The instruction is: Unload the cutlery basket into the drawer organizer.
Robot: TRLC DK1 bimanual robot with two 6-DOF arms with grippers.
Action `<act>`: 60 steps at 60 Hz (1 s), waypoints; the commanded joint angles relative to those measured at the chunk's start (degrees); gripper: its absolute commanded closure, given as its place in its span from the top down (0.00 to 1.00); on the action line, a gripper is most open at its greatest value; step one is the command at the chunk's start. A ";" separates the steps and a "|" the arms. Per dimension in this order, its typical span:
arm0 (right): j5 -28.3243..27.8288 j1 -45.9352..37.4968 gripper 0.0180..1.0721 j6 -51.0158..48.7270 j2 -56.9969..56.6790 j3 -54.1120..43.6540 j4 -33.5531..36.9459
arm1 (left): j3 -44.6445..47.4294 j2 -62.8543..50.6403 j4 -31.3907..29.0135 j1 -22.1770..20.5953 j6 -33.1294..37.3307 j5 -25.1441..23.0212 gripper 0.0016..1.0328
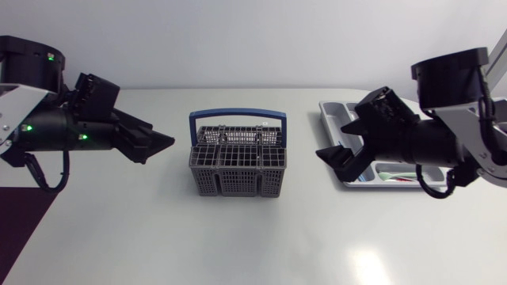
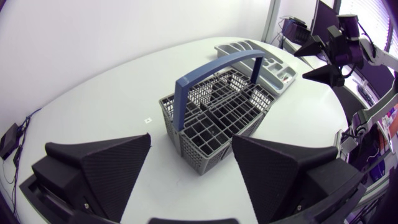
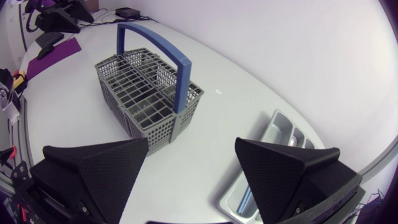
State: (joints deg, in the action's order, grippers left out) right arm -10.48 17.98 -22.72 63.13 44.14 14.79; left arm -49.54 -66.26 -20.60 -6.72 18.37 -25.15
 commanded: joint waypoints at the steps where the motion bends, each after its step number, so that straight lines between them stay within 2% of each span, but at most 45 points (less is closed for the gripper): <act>1: -0.33 -1.98 0.95 -0.66 -3.63 -3.45 -0.64 | 2.96 3.59 1.35 1.71 -2.20 0.19 0.95; 16: -0.42 -7.08 0.95 -0.66 -12.16 -8.28 -1.25 | 7.09 12.21 2.23 5.40 -2.46 0.54 0.95; 28: 0.11 -10.68 0.95 0.40 -16.55 -11.53 -2.31 | 10.43 18.01 3.64 5.40 -2.46 4.14 0.95; 40: 0.11 -14.20 0.95 2.59 -22.62 -16.28 -6.26 | 14.38 24.07 5.31 5.40 -2.29 7.48 0.95; 55: 1.69 -16.31 0.95 2.15 -30.35 -22.61 -9.95 | 20.36 30.49 8.12 5.84 -2.02 10.03 0.95; 60: 1.96 -16.92 0.95 1.63 -32.28 -23.93 -10.57 | 22.20 32.42 9.35 7.16 -2.02 10.29 0.95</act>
State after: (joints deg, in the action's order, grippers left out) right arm -9.02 1.85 -21.61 32.73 22.44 5.48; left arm -30.09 -35.57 -12.53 -0.91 16.51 -15.49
